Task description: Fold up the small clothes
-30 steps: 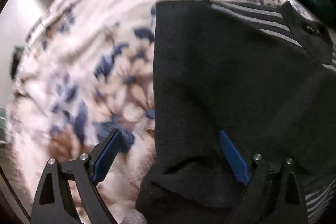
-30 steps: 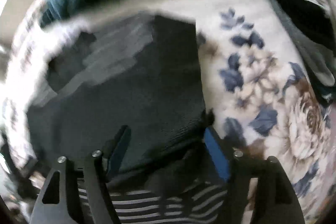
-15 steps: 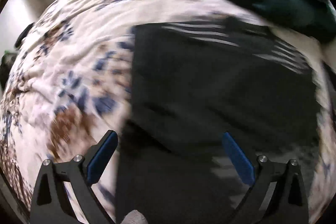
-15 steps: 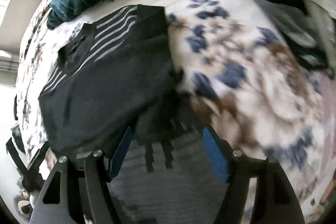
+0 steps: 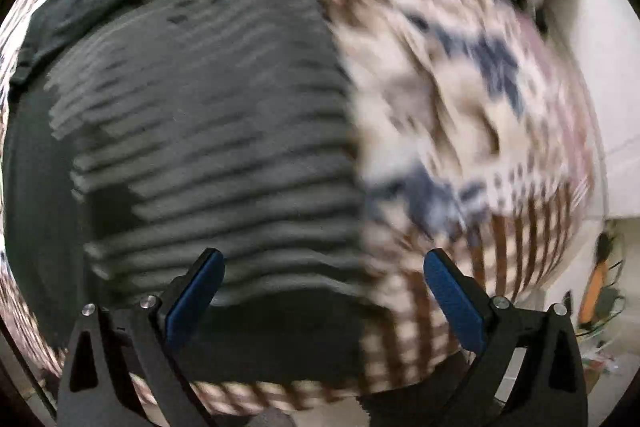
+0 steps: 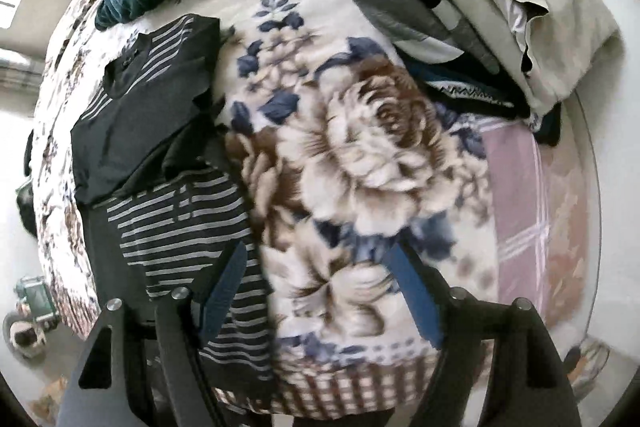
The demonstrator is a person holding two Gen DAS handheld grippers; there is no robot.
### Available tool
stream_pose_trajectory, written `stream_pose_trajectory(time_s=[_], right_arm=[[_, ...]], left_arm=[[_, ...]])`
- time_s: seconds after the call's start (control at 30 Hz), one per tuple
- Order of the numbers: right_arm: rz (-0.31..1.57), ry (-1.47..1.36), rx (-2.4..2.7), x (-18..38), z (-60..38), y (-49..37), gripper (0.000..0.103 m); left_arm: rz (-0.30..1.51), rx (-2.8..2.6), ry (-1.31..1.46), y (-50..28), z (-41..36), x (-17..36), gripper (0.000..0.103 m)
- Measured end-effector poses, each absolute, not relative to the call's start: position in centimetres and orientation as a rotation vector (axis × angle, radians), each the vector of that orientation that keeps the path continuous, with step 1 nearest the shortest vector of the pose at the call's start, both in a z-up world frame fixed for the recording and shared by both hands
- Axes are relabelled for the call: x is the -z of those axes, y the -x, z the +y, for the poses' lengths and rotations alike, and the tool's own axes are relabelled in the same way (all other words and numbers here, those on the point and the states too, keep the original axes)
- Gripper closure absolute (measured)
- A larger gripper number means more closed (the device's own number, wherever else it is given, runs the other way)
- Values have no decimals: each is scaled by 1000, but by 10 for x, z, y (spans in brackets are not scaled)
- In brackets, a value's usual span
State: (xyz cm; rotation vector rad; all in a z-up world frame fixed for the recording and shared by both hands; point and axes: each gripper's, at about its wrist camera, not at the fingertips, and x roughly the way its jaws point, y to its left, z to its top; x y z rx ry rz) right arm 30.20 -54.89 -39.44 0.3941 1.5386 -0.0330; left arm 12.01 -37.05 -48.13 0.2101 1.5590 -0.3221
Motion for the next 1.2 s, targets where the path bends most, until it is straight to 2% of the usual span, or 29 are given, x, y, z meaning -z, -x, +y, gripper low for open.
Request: stream_pose_trajectory(time_s=[0.1,0.13,0.17,0.2,0.23,0.27,0.33,0.5,0.7,0.73,0.8,0.83,0.87,1.2], right_arm=[[1558,-401,-38,413,-554,-314,26],[1564,-395,-73,422,-551,-322,26],[1566,-396,-95,430,-550,-329,26],[1572,-407,-119,438,-545,-337,26],[1574,-417,-138,444,-543,-344,26],[1572,-440,-171,454,-538,-360,26],[1566,-476,-219,472,-526,-390,26],[1531,-558,-306,512,-491,-474,27],[1531,-720,-357,554,-451,-560,28],[1516,-729,-368,553,-448,-564,33],[1510,-710,-398,548,-434,-573,74],[1500,-680,-395,542,-427,-575,78],[1494,-664,-404,537,-423,-575,88],[1470,-523,-403,481,-395,-579,91]], left_arm=[[1608,244,-272,-100,-394,513,6],[1613,222,-274,-96,-395,522,19],[1594,201,-278,-95,-393,525,37],[1564,191,-259,-95,-388,522,49],[1542,184,-237,-95,-384,519,74],[1518,167,-214,-97,-377,515,90],[1498,151,-155,-101,-363,509,98],[1471,112,-79,-107,-348,503,99],[1439,78,-3,-110,-316,471,100],[1429,68,16,-109,-310,463,100],[1404,47,49,-107,-301,448,100],[1388,33,69,-107,-293,440,100],[1380,23,83,-107,-288,435,100],[1273,-114,172,-91,-232,399,100]])
